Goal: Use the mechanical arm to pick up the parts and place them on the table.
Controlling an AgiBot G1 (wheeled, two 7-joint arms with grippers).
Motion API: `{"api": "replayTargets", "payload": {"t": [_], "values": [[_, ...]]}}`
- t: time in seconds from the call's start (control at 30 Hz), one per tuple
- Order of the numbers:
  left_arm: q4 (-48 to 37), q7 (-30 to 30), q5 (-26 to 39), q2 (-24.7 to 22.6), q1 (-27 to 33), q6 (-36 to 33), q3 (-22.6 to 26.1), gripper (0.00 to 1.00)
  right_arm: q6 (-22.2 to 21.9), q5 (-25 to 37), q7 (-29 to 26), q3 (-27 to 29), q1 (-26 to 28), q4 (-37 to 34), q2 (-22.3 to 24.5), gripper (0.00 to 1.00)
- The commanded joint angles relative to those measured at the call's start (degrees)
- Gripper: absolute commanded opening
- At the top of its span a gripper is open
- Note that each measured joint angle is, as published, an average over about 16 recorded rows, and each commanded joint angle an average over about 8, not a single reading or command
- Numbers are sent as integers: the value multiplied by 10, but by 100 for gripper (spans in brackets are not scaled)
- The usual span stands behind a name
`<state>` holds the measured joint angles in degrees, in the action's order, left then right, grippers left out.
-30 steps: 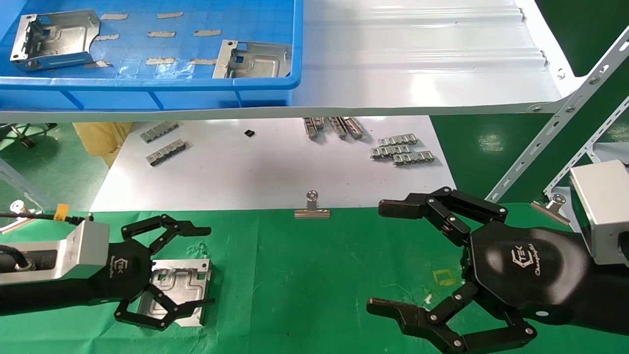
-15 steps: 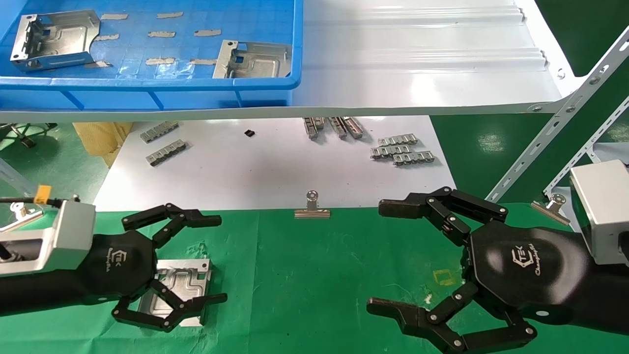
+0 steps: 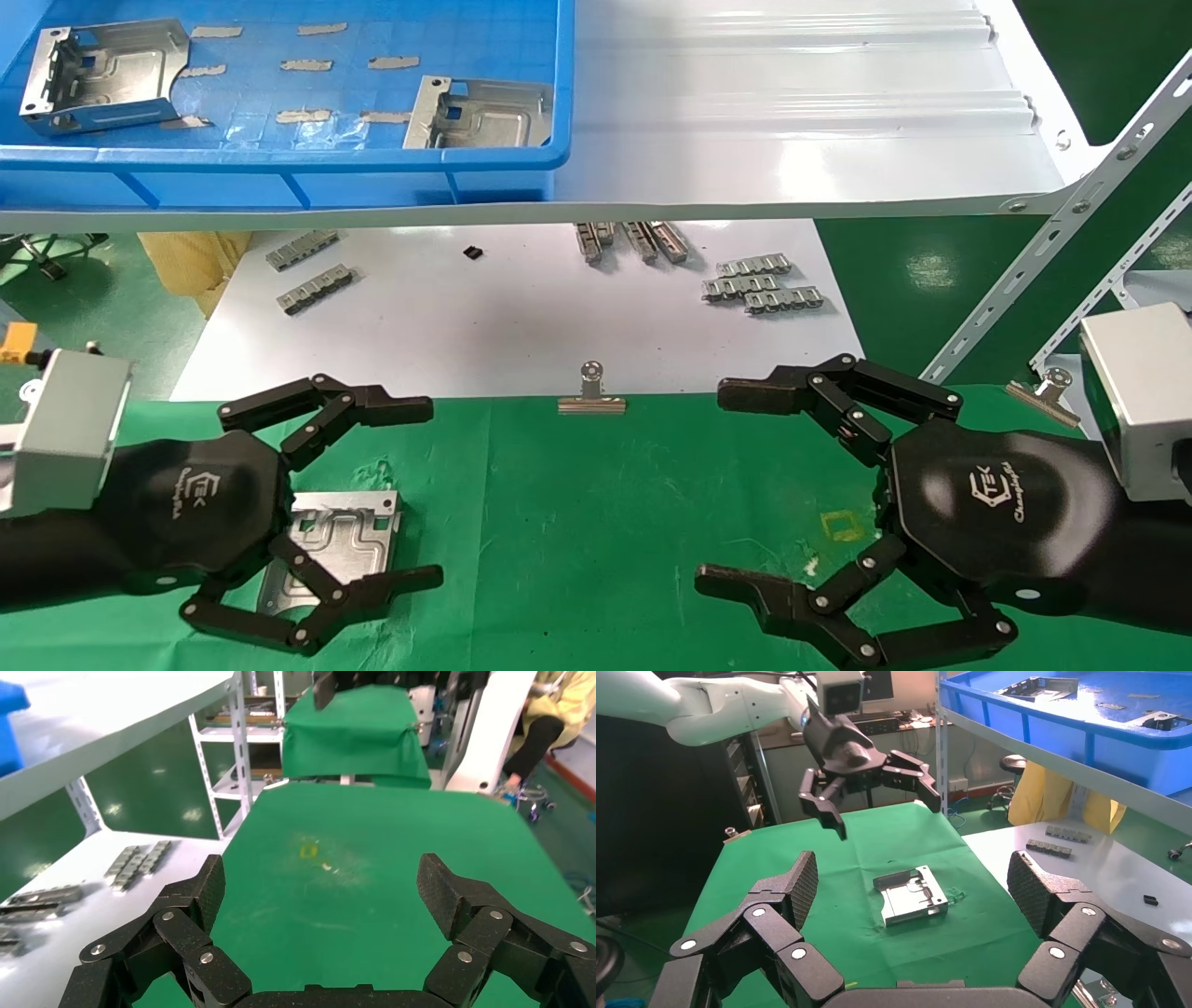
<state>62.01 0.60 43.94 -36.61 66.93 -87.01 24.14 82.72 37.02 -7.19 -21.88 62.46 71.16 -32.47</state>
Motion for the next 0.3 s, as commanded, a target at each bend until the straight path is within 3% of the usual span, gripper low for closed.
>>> {"api": "replayTargets", "payload": {"t": [0.03, 0.3], "values": [[16, -16, -3, 2, -8, 2, -12, 100, 0, 0, 0, 0, 0, 0, 0, 100], [71, -69, -13, 10, -33, 8, -50, 100, 0, 0, 0, 0, 0, 0, 0, 100]]}}
